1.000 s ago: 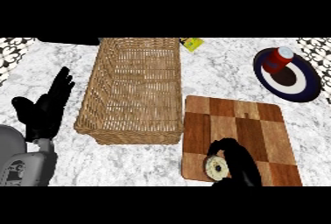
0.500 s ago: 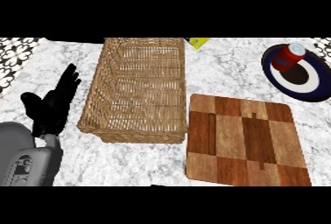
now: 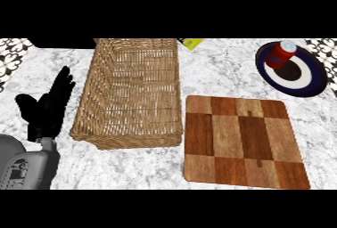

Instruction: Pick the cupcake from the cutting board and place it in the basket

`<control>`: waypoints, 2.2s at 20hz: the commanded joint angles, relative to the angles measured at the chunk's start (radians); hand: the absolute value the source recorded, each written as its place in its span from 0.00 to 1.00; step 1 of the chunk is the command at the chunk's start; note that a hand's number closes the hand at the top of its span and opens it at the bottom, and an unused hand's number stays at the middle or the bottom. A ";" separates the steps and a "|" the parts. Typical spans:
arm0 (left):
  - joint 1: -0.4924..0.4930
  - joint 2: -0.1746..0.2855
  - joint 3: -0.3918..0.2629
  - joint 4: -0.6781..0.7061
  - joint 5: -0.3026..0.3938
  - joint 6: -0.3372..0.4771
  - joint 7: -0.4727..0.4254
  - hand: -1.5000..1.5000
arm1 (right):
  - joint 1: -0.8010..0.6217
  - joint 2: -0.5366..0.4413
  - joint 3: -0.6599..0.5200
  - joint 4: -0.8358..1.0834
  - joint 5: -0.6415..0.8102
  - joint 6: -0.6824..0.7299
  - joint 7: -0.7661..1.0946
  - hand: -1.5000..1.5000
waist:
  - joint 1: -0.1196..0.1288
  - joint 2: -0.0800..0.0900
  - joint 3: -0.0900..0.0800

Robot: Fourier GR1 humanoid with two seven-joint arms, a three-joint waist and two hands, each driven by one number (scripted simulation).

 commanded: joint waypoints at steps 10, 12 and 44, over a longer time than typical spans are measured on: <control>-0.002 0.011 0.010 0.019 0.012 -0.018 -0.004 0.50 | -0.222 0.014 -0.060 -0.111 0.011 -0.198 0.262 1.00 | 0.007 0.006 -0.002; 0.022 0.012 0.007 0.000 0.000 -0.010 -0.019 0.50 | -0.243 0.014 -0.078 -0.112 0.038 -0.208 0.309 1.00 | 0.014 0.001 -0.002; -0.096 -0.019 -0.025 0.021 -0.007 -0.004 0.029 0.50 | -1.053 0.016 -0.481 0.500 -0.280 -0.099 0.599 1.00 | 0.073 0.022 -0.001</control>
